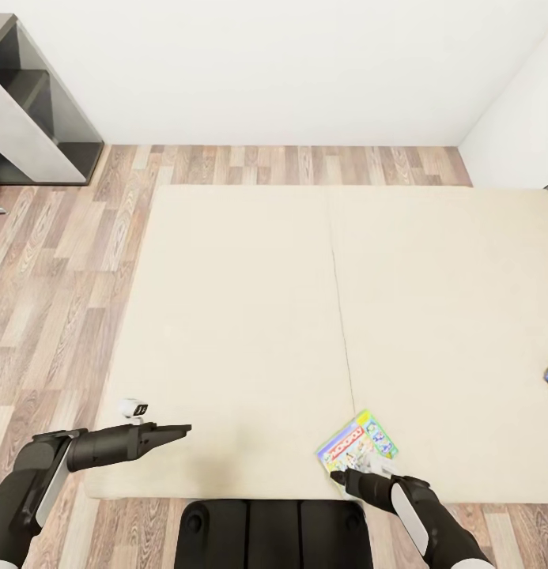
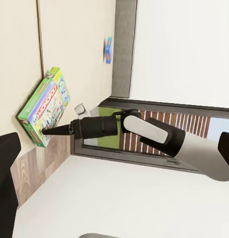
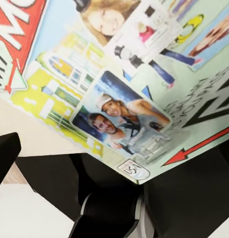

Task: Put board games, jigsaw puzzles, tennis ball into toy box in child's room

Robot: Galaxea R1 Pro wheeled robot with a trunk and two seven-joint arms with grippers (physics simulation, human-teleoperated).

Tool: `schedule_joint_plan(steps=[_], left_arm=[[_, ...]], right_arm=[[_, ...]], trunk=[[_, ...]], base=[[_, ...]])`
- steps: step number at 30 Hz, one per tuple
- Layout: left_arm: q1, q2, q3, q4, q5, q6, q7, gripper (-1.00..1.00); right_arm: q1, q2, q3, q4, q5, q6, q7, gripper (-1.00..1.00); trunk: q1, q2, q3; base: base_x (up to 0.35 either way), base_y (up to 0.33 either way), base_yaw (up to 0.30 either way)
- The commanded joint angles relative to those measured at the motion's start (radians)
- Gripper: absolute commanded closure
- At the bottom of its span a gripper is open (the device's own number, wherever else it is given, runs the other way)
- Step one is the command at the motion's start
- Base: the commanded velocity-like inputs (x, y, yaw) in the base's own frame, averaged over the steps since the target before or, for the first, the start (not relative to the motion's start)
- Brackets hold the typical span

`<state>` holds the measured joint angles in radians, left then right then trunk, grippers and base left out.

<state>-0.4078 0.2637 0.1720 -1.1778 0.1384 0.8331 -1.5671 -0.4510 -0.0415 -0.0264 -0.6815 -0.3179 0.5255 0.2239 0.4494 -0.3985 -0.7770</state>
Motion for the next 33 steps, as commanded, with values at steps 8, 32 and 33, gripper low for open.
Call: schedule_joint_plan(steps=[8,32,33], left_arm=[[0.0,0.001,0.0,0.0,0.0,0.011,-0.004,-1.0],[0.0,0.002,0.0,0.0,0.0,0.011,-0.004,-1.0],[0.0,0.002,0.0,0.0,0.0,0.011,-0.004,-1.0]], right_arm=[[0.0,0.0,-0.003,-0.001,-0.003,-0.006,0.006,-1.0],[0.0,0.005,-0.003,-0.009,-0.002,-0.007,0.055,-1.0],[0.0,0.005,-0.003,-0.009,-0.002,-0.007,0.055,-1.0]], trunk=[[0.001,-0.001,-0.001],[0.001,-0.001,-0.001],[0.001,-0.001,-0.001]], base=[[0.0,0.0,0.0],[0.0,0.0,0.0],[0.0,0.0,0.0]])
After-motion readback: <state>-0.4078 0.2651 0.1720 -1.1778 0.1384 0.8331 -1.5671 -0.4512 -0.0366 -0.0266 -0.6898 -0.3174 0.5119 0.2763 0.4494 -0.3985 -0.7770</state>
